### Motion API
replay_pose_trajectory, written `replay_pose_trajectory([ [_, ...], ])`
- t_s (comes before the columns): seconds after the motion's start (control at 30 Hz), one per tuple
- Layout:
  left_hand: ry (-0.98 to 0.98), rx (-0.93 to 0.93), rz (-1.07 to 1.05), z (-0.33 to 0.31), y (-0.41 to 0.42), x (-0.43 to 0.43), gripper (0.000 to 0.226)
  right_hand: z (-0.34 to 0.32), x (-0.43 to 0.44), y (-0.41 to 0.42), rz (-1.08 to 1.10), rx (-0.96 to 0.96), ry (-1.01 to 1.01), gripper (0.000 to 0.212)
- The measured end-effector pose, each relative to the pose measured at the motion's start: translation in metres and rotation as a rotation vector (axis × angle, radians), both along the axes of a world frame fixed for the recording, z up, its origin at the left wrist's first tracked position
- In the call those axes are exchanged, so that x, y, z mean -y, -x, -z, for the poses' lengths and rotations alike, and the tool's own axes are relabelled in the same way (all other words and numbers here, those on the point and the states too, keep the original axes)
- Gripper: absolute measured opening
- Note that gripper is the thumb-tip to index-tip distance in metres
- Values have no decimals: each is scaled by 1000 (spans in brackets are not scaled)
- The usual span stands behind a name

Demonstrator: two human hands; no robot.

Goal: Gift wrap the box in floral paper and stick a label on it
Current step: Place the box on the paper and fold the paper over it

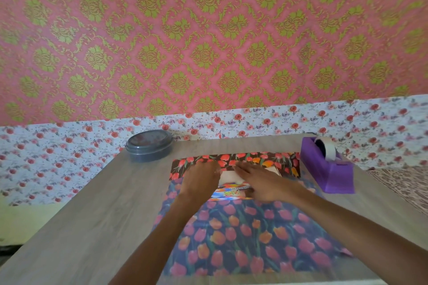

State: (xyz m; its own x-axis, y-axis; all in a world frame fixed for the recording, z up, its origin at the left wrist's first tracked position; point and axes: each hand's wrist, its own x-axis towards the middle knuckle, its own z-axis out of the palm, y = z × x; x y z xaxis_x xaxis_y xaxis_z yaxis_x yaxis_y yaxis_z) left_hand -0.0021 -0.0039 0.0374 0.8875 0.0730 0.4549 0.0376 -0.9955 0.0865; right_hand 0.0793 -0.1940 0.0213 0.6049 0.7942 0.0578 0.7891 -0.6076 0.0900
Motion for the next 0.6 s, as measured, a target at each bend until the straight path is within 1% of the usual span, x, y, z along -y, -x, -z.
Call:
replay_pose_trajectory([
  [0.03, 58, 9, 57, 1, -2, -3, 28, 0, 2, 1, -4, 17, -18, 81],
  [0.07, 103, -31, 126, 3, -5, -6, 32, 1, 3, 0, -13, 28, -27, 84],
  [0.1, 125, -120, 194, 5, -8, -8, 41, 1, 5, 0, -19, 36, -26, 89],
  [0.13, 102, -225, 234, 9, -9, -9, 52, 3, 6, -1, -19, 51, -20, 93],
  [0.17, 39, -305, 245, 15, -11, -9, 61, 5, 7, -1, -10, 64, -15, 96],
  [0.2, -44, -336, 236, 20, -13, -9, 65, 8, 7, -3, 5, 74, -14, 96],
  [0.27, -150, -281, 202, 30, -15, -9, 64, 11, 7, -6, 32, 86, -24, 94],
  [0.33, -189, -228, 176, 34, -15, -7, 62, 12, 5, -9, 41, 97, -37, 93],
  [0.47, -151, -145, 166, 37, -20, -7, 62, 12, 2, -14, 61, 97, -48, 94],
  [0.6, -168, -126, 141, 41, -29, -10, 63, 11, -1, -17, 78, 82, -63, 95],
])
